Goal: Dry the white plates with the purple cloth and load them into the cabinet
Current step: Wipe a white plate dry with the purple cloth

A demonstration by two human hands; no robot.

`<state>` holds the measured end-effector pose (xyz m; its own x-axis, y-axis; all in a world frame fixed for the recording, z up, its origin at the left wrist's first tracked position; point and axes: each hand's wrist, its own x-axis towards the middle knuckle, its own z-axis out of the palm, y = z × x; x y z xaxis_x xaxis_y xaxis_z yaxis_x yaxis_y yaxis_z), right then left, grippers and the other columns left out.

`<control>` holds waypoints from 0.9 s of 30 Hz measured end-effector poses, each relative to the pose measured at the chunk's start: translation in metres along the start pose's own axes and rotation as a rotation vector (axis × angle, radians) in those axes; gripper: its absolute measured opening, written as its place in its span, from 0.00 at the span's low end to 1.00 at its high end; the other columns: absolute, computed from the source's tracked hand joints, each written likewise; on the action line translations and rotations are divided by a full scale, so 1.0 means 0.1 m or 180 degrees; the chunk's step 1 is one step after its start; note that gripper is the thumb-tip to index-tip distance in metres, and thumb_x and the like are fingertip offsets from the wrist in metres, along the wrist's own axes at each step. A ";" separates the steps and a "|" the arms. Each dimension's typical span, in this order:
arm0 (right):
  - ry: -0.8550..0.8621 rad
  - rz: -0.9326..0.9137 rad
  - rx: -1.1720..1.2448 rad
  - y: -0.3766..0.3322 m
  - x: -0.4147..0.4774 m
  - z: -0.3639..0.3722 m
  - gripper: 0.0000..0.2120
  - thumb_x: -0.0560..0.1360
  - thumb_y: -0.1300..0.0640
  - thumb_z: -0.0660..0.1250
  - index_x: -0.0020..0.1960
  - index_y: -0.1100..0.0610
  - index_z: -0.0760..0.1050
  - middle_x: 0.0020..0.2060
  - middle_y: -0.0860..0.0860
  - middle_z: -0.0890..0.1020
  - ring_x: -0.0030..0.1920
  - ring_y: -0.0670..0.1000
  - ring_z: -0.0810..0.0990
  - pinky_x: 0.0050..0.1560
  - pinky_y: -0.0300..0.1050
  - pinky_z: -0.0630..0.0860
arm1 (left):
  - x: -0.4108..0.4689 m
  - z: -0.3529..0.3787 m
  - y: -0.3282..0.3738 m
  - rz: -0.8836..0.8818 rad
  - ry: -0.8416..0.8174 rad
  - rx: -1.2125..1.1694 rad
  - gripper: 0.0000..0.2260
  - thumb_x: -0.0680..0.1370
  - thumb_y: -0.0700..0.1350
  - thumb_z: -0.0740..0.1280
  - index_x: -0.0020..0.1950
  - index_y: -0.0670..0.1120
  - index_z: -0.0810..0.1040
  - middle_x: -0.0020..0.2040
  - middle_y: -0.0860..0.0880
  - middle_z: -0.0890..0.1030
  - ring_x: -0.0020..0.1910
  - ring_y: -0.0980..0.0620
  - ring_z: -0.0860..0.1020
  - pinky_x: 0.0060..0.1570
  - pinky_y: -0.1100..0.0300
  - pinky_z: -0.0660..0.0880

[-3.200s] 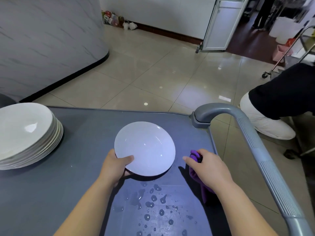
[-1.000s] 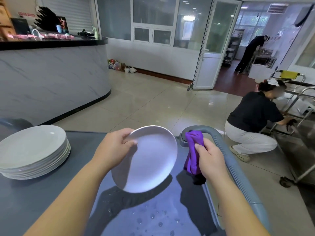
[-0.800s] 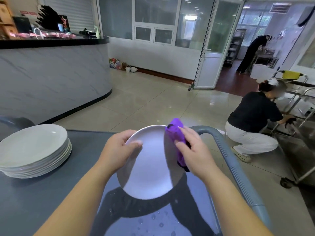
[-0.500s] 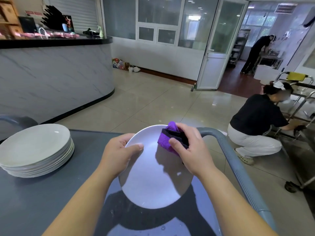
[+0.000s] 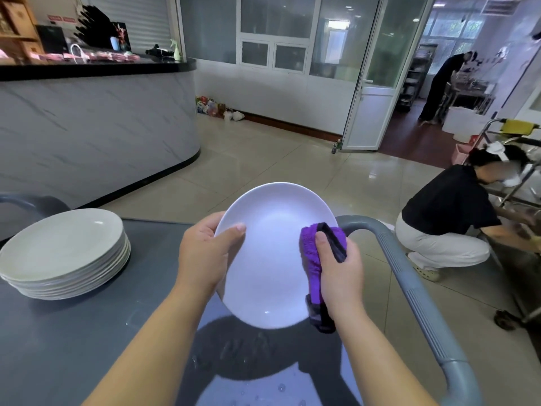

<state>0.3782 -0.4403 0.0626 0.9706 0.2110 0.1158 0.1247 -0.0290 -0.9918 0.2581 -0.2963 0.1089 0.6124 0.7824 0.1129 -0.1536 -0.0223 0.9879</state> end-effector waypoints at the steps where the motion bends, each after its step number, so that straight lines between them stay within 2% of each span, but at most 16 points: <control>1: -0.0014 -0.0093 -0.0047 -0.05 0.04 -0.05 0.12 0.73 0.43 0.69 0.51 0.48 0.76 0.43 0.43 0.83 0.46 0.46 0.82 0.46 0.43 0.75 | 0.00 -0.03 -0.01 -0.0088 -0.0199 -0.0001 0.06 0.69 0.42 0.71 0.42 0.52 0.84 0.39 0.48 0.85 0.35 0.49 0.81 0.37 0.55 0.76; 4: -0.0164 -0.0447 -0.0370 -0.26 0.20 -0.19 0.10 0.71 0.45 0.72 0.49 0.47 0.77 0.40 0.41 0.83 0.43 0.42 0.81 0.43 0.41 0.72 | -0.03 -0.08 0.01 -0.0393 -0.0919 0.0039 0.09 0.68 0.47 0.70 0.47 0.48 0.84 0.44 0.45 0.86 0.40 0.45 0.83 0.42 0.51 0.77; 5: -0.0217 -0.0557 -0.0481 -0.33 0.23 -0.23 0.10 0.70 0.45 0.72 0.49 0.45 0.77 0.40 0.40 0.82 0.43 0.40 0.80 0.43 0.40 0.73 | -0.05 -0.07 0.01 -0.0332 -0.0930 0.0142 0.08 0.69 0.47 0.71 0.46 0.47 0.84 0.43 0.46 0.86 0.39 0.47 0.84 0.40 0.52 0.78; 7: -0.0202 -0.0684 -0.0453 -0.42 0.25 -0.25 0.10 0.70 0.45 0.73 0.49 0.43 0.77 0.41 0.37 0.82 0.44 0.39 0.80 0.45 0.40 0.75 | -0.08 0.00 0.02 -0.0078 -0.0535 0.0189 0.05 0.70 0.46 0.73 0.43 0.47 0.83 0.38 0.49 0.85 0.35 0.50 0.83 0.35 0.54 0.77; 9: 0.0052 -0.0636 -0.0274 -0.42 0.18 -0.22 0.09 0.71 0.46 0.72 0.50 0.45 0.77 0.40 0.39 0.82 0.42 0.36 0.79 0.43 0.39 0.73 | -0.11 0.06 0.02 0.0134 -0.0213 -0.0041 0.04 0.69 0.48 0.71 0.39 0.48 0.83 0.35 0.50 0.84 0.33 0.50 0.81 0.32 0.55 0.77; 11: 0.0479 -0.0350 0.0118 -0.28 0.06 -0.11 0.12 0.73 0.44 0.71 0.52 0.48 0.77 0.42 0.40 0.82 0.45 0.37 0.80 0.46 0.40 0.73 | -0.13 0.13 0.00 0.0202 -0.0040 -0.0223 0.05 0.69 0.49 0.69 0.37 0.51 0.84 0.35 0.51 0.83 0.34 0.51 0.81 0.33 0.54 0.78; 12: 0.0636 -0.0074 0.0446 -0.17 -0.02 -0.02 0.14 0.73 0.42 0.70 0.54 0.49 0.77 0.45 0.41 0.82 0.48 0.41 0.81 0.50 0.43 0.75 | -0.16 0.17 -0.02 0.0185 0.0070 -0.0316 0.04 0.69 0.49 0.69 0.37 0.53 0.84 0.35 0.52 0.83 0.35 0.51 0.81 0.36 0.52 0.78; 14: 0.0729 0.0547 0.1013 -0.02 -0.17 0.10 0.20 0.73 0.39 0.68 0.59 0.50 0.76 0.51 0.45 0.83 0.52 0.48 0.81 0.56 0.50 0.77 | -0.22 0.25 -0.07 0.0103 0.0204 -0.0403 0.05 0.71 0.49 0.70 0.37 0.55 0.84 0.36 0.53 0.84 0.37 0.52 0.81 0.39 0.51 0.78; 16: 0.0694 0.0689 0.0971 0.03 -0.17 0.09 0.19 0.73 0.40 0.68 0.57 0.51 0.77 0.49 0.48 0.83 0.51 0.51 0.82 0.57 0.53 0.78 | -0.28 0.26 -0.12 0.0045 0.0064 -0.0233 0.06 0.76 0.46 0.70 0.40 0.53 0.83 0.38 0.55 0.85 0.37 0.55 0.82 0.38 0.56 0.78; 18: 0.0543 0.0394 0.0556 -0.05 -0.05 -0.07 0.15 0.74 0.42 0.68 0.52 0.52 0.78 0.44 0.48 0.84 0.47 0.51 0.82 0.53 0.52 0.79 | -0.30 0.17 -0.13 -0.0004 -0.0361 -0.0108 0.03 0.74 0.45 0.72 0.47 0.50 0.82 0.40 0.55 0.85 0.39 0.57 0.82 0.36 0.63 0.77; 20: 0.0206 -0.0093 0.0139 -0.19 0.09 -0.24 0.09 0.74 0.46 0.70 0.48 0.51 0.78 0.39 0.44 0.82 0.43 0.47 0.81 0.45 0.44 0.76 | -0.27 0.05 -0.10 -0.0122 -0.0720 -0.0237 0.15 0.66 0.52 0.74 0.48 0.46 0.82 0.43 0.50 0.85 0.41 0.51 0.82 0.38 0.59 0.78; 21: -0.0024 -0.0296 -0.0081 -0.29 0.13 -0.30 0.07 0.73 0.47 0.71 0.47 0.49 0.78 0.37 0.42 0.82 0.41 0.44 0.80 0.42 0.40 0.74 | -0.24 0.03 -0.08 -0.0122 -0.0687 -0.0301 0.16 0.64 0.53 0.74 0.47 0.47 0.83 0.44 0.48 0.85 0.41 0.48 0.82 0.39 0.56 0.78; 23: -0.0338 -0.0576 -0.0417 -0.41 0.16 -0.34 0.07 0.71 0.47 0.72 0.47 0.46 0.77 0.38 0.39 0.82 0.40 0.37 0.79 0.40 0.33 0.73 | -0.18 0.03 -0.06 -0.0006 -0.0311 -0.0277 0.10 0.66 0.51 0.72 0.45 0.51 0.84 0.42 0.49 0.85 0.39 0.48 0.82 0.39 0.52 0.78; 25: -0.0217 -0.0637 -0.0402 -0.44 0.12 -0.31 0.09 0.71 0.46 0.72 0.49 0.46 0.77 0.40 0.39 0.82 0.41 0.36 0.79 0.40 0.32 0.73 | -0.15 0.07 -0.03 0.0112 0.0094 -0.0285 0.03 0.69 0.48 0.71 0.41 0.53 0.84 0.39 0.51 0.85 0.37 0.49 0.82 0.40 0.51 0.79; 27: 0.0197 -0.0464 -0.0063 -0.37 0.03 -0.22 0.11 0.72 0.45 0.71 0.51 0.48 0.77 0.41 0.41 0.82 0.43 0.38 0.80 0.43 0.36 0.72 | -0.16 0.13 -0.02 0.0256 0.0258 -0.0414 0.04 0.71 0.45 0.72 0.38 0.53 0.84 0.36 0.53 0.84 0.35 0.51 0.81 0.38 0.53 0.77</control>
<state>0.3814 -0.4597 0.1004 0.9527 0.1536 0.2623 0.2686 -0.0219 -0.9630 0.2587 -0.3173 0.1065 0.5303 0.8292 0.1769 -0.3019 -0.0102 0.9533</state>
